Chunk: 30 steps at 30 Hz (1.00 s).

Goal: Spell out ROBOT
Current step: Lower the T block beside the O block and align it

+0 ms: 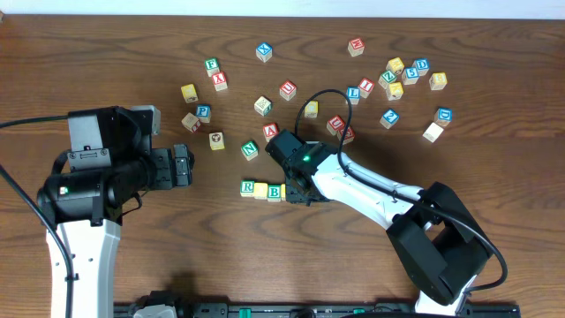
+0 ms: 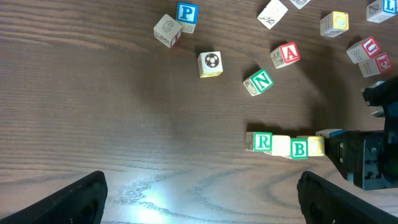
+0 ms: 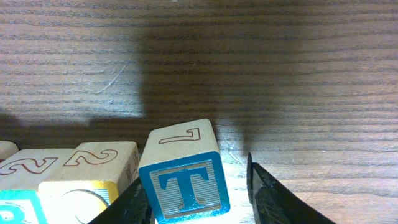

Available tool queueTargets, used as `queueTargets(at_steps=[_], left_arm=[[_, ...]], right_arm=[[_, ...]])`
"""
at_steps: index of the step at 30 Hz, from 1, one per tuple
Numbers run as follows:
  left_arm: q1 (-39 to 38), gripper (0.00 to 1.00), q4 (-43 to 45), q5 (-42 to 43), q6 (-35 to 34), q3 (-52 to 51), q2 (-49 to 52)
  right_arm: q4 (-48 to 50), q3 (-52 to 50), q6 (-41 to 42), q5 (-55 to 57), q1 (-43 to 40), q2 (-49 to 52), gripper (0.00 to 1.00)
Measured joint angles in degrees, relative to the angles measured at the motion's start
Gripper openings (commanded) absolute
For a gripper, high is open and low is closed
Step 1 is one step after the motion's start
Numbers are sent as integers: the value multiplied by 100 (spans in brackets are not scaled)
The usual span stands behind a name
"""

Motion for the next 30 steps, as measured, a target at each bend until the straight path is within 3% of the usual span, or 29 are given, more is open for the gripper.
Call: queueTargets(at_steps=[12,15,18,21,26,30], left_arm=[[0,96,0,0,0,0,0],[0,96,0,0,0,0,0],[0,96,0,0,0,0,0],[0,96,0,2,0,0,0],[0,96,0,0,0,0,0],[0,96,0,0,0,0,0]], right_arm=[[-2,0,4,0,0,0,43],[-4,0,31,0,0,0,31],[-28,0,63,17,0,0,31],[-46,0,90,28,0,0,33],[-66,0,153,83,0,0,48],[-66,0,151,105,0,0,49]])
